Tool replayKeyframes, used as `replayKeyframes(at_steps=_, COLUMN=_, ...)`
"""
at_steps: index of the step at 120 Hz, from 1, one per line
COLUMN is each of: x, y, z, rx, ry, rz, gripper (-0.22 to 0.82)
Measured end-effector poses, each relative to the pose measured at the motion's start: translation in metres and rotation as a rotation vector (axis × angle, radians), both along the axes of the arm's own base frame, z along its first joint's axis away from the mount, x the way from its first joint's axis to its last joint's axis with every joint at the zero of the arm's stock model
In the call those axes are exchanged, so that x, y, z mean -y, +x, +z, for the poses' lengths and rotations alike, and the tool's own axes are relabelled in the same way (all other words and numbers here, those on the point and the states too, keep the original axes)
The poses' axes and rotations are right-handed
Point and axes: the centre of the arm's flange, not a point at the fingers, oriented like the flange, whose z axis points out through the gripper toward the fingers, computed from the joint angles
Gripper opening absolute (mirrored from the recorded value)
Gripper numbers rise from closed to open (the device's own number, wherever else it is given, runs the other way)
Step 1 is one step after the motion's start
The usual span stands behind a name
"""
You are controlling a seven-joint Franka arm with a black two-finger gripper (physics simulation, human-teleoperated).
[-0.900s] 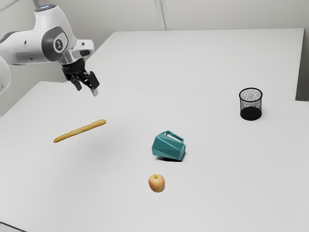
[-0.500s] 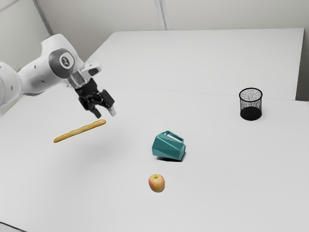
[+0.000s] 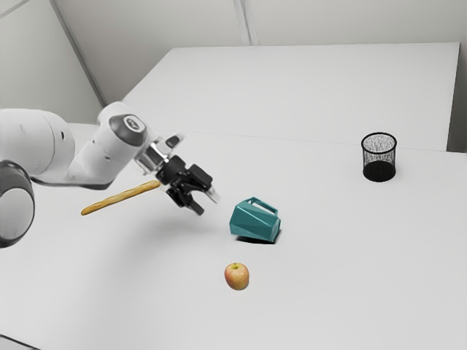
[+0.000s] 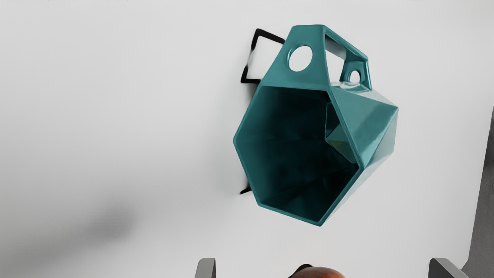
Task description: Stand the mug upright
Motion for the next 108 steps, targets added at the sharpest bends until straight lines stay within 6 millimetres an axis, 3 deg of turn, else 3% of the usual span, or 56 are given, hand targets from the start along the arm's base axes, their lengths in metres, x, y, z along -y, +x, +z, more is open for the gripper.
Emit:
replayKeyframes(at_steps=64, x=0.043, y=0.031, z=-0.041, rx=0.075, ry=-0.123, rz=-0.033, gripper=0.59)
replayKeyframes(at_steps=108, x=0.062, y=0.033, z=-0.040, rx=0.111, ry=-0.163, rz=-0.045, gripper=0.33)
